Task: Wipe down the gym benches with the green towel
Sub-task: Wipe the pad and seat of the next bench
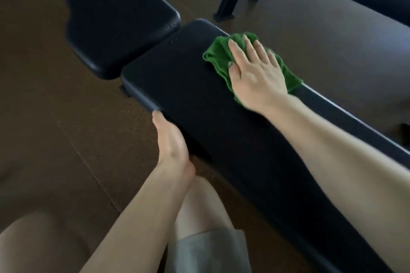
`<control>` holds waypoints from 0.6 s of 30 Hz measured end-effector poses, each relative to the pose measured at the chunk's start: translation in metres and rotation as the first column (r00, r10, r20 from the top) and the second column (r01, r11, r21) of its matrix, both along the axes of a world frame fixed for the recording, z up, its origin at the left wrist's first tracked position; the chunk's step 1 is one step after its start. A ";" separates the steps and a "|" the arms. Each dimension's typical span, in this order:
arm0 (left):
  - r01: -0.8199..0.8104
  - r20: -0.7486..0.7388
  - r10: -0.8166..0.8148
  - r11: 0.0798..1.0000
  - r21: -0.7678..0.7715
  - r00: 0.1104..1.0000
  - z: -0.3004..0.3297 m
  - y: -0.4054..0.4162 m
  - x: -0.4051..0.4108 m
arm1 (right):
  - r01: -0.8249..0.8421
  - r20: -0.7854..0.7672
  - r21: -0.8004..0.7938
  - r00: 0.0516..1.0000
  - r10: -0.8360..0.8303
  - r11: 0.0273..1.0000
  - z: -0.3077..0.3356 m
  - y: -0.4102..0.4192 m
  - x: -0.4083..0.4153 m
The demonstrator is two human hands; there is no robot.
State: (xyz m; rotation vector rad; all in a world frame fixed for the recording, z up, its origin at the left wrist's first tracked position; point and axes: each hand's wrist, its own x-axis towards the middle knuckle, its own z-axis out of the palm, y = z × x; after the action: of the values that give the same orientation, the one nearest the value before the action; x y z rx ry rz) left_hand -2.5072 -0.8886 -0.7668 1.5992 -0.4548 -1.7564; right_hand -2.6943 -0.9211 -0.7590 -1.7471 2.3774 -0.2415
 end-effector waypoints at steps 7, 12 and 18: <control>-0.180 0.198 0.184 0.983 -0.038 0.963 0.013 -0.053 -0.004 | -0.097 -0.012 0.029 0.995 0.097 0.995 0.005 0.147 0.064; -0.200 0.270 0.212 0.977 -0.071 0.939 0.005 -0.048 -0.013 | 0.038 -0.038 -0.029 0.998 -0.040 0.999 -0.001 0.085 -0.008; -0.247 0.285 0.272 0.961 -0.121 0.919 0.006 -0.048 -0.017 | 0.342 0.008 0.012 0.940 -0.342 0.940 -0.003 0.029 -0.015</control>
State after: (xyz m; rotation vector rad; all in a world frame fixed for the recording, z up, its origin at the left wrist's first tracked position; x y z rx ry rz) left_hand -2.5239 -0.9369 -0.7603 1.7843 -0.4272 -1.2872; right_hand -2.7096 -0.8917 -0.7623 -1.3119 2.6579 -0.2819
